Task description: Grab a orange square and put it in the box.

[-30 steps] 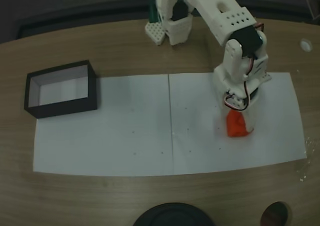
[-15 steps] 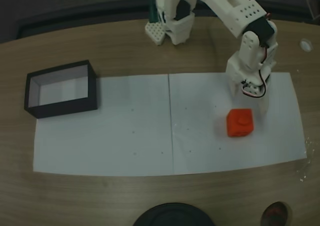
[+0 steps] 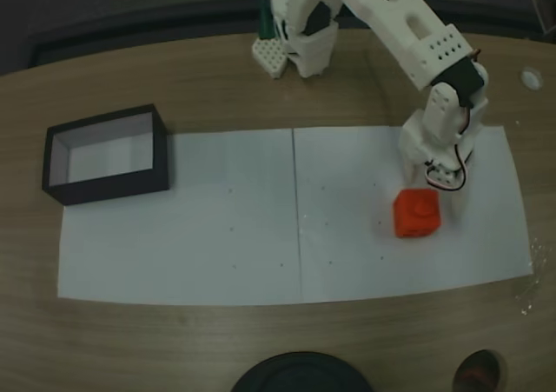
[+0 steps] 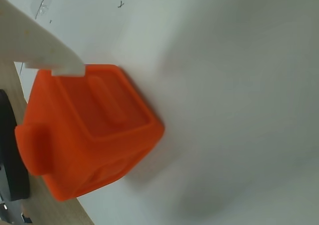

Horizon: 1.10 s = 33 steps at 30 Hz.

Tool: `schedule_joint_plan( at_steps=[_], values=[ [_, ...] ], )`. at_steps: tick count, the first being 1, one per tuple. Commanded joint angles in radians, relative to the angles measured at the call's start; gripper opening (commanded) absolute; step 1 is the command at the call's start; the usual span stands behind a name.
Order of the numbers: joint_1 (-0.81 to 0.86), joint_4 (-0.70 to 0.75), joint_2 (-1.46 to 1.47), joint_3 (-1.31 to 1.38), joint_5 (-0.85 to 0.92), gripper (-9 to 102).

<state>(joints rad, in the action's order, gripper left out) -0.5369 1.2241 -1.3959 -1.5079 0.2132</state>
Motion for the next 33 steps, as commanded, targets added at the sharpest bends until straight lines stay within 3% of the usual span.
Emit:
schedule_joint_plan(
  at_steps=[1, 20, 31, 33],
  values=[
    [0.008, 0.002, -0.021, 0.063, 0.003, 33],
    [0.071, -0.078, 0.025, 0.074, 0.071, 33],
    [0.189, -0.100, 0.032, 0.063, 0.075, 33],
    [0.183, -0.100, 0.035, 0.048, 0.075, 29]
  ],
)
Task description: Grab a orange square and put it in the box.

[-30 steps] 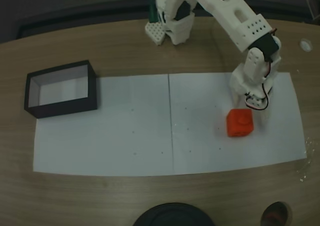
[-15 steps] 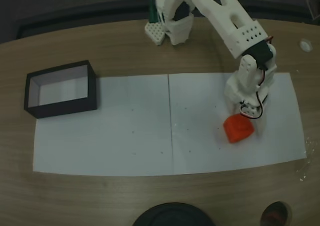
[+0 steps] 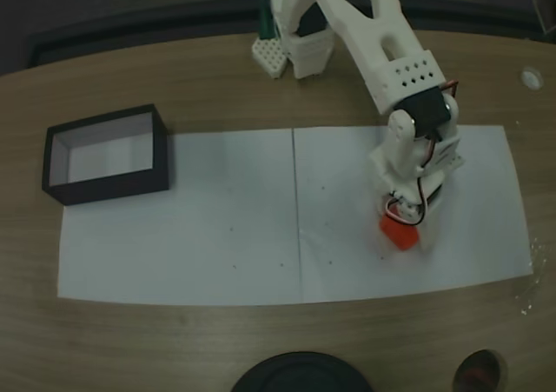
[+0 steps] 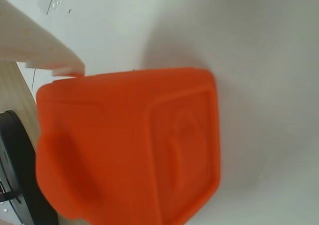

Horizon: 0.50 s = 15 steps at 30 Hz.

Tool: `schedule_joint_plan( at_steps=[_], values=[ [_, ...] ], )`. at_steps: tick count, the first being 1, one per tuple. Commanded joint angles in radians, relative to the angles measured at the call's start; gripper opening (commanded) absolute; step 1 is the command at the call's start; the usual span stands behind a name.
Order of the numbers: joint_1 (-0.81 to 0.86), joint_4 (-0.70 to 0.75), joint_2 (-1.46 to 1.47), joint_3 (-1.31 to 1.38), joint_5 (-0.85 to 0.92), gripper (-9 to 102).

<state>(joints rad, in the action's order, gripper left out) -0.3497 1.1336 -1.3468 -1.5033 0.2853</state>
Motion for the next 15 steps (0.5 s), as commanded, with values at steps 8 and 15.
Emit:
schedule_joint_plan(
  at_steps=[8, 15],
  values=[
    [-0.041, -0.009, 0.046, 0.043, 0.003, 0],
    [0.086, 0.012, 0.031, 0.160, 0.000, 0]
  ],
)
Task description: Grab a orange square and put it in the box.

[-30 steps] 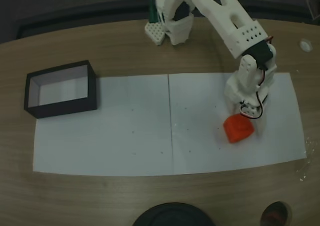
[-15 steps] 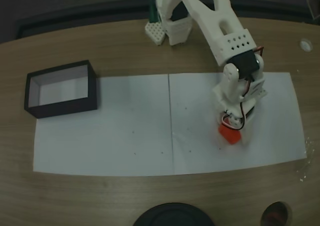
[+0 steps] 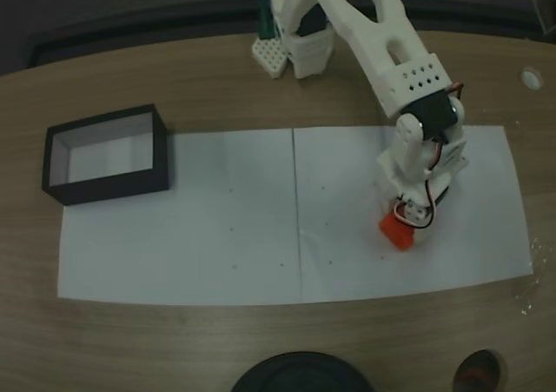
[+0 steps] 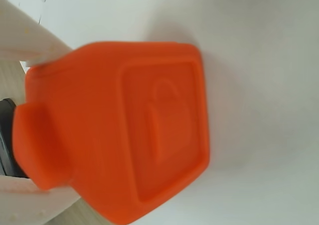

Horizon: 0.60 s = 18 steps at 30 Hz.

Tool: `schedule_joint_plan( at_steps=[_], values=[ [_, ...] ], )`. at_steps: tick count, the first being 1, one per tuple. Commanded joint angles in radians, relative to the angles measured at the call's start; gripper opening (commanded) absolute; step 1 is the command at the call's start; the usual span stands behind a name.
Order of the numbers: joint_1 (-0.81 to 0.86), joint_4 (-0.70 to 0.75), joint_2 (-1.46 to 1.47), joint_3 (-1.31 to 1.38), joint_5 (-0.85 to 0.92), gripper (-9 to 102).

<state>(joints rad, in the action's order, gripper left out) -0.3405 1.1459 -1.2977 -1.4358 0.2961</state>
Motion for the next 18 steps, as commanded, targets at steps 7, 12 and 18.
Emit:
schedule_joint_plan(
  at_steps=[7, 12, 18],
  values=[
    [0.597, 0.026, -0.149, 0.202, -0.069, 0],
    [1.069, 0.021, -0.259, 0.239, -0.067, 0],
    [1.401, 0.026, -0.339, 0.291, -0.054, 0]
  ],
)
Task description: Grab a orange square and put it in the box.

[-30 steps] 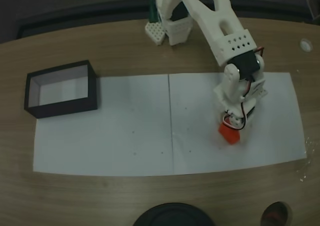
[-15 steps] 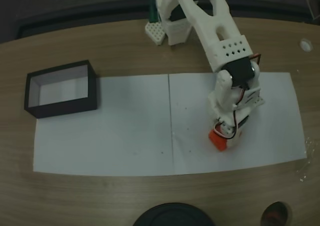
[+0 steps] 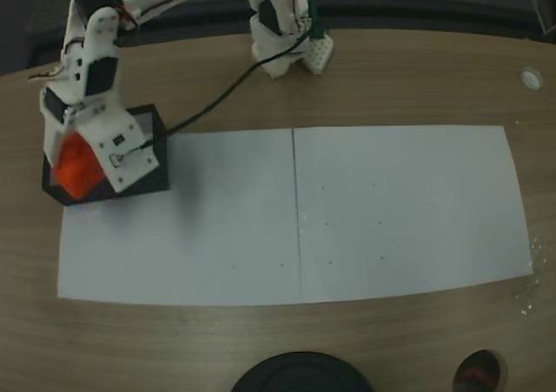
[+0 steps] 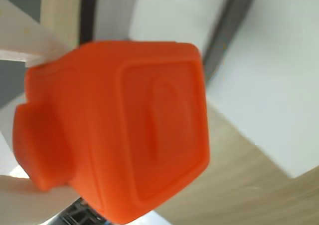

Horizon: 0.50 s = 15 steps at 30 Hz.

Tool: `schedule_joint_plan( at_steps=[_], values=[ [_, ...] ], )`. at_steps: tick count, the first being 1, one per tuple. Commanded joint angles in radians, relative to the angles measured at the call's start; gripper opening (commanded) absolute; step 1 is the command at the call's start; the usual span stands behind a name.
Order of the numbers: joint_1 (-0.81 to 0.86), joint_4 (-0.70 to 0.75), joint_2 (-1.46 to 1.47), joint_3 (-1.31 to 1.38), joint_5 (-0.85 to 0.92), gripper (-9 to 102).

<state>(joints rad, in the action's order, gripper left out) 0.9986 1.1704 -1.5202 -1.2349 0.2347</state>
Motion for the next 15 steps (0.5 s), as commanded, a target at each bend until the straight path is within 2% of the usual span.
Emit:
schedule_joint_plan(
  at_steps=[1, 6, 15],
  values=[
    [0.081, 0.003, -0.132, 0.094, 0.029, 0],
    [0.129, 0.032, -0.193, 0.081, 0.064, 0],
    [0.048, 0.144, -0.202, 0.005, 0.057, 0]
  ],
)
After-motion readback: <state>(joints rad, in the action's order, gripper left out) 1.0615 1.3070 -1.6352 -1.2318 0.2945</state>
